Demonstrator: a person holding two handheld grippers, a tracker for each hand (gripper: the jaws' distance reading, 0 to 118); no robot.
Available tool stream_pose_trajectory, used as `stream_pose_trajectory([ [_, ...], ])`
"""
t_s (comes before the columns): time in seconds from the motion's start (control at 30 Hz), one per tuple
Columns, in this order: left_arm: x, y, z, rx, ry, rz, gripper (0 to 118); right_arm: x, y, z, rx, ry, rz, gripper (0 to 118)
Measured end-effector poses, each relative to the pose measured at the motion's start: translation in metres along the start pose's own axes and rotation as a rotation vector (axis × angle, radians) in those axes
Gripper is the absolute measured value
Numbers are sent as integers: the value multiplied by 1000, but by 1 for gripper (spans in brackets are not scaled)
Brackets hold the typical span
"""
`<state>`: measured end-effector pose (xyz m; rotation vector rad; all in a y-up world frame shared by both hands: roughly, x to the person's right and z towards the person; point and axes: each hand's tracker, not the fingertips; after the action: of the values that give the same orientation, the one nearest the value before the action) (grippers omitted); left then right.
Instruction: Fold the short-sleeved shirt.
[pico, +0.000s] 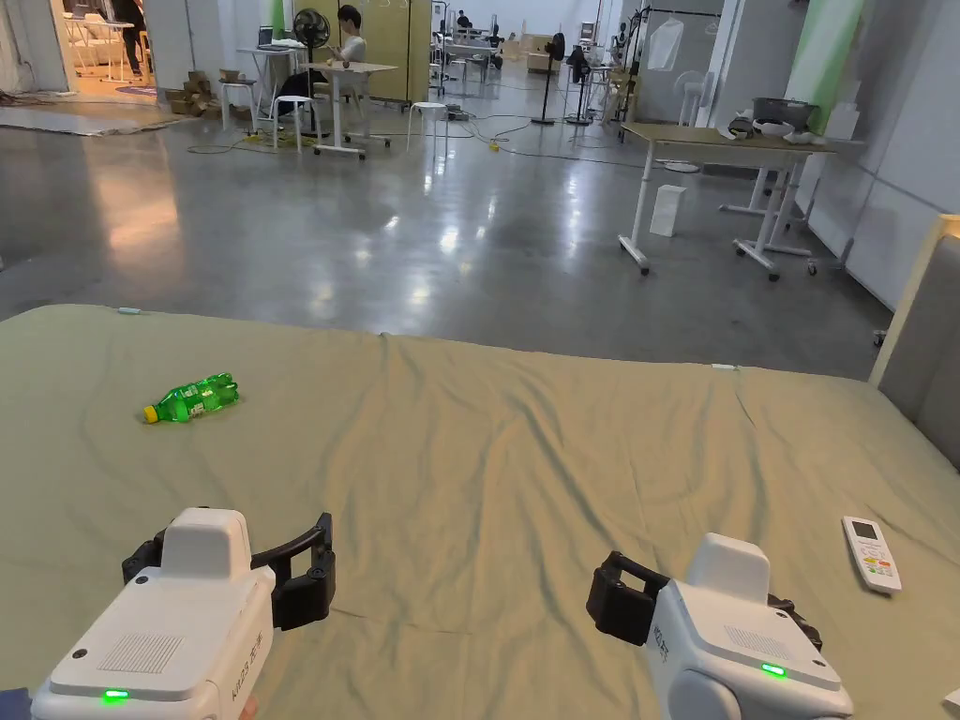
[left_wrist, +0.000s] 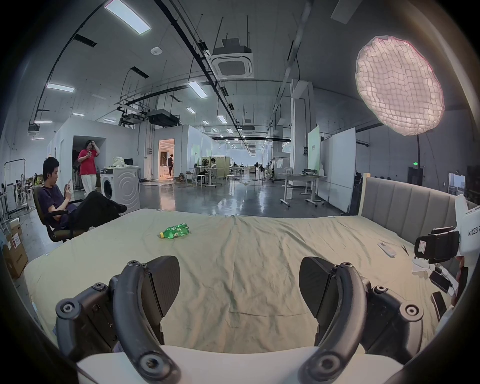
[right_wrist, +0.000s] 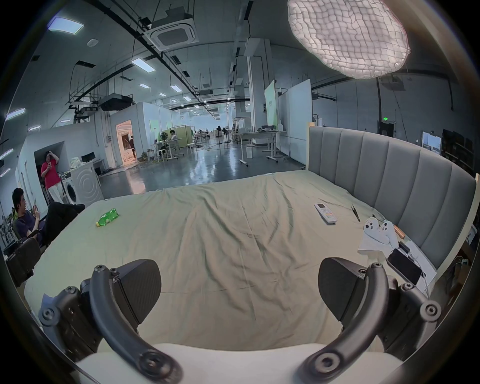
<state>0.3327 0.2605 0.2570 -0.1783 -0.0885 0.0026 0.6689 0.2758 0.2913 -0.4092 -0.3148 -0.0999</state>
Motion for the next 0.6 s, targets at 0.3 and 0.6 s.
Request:
stream_pose_trajectory([
  [0.3,-8,-1,-7,-5,-29,41,99,1,-7,4,16,61,-11,118],
  [0.6,-9,-1,-5,5,-9,1,100,9,-16,10,158,43,-1,118],
])
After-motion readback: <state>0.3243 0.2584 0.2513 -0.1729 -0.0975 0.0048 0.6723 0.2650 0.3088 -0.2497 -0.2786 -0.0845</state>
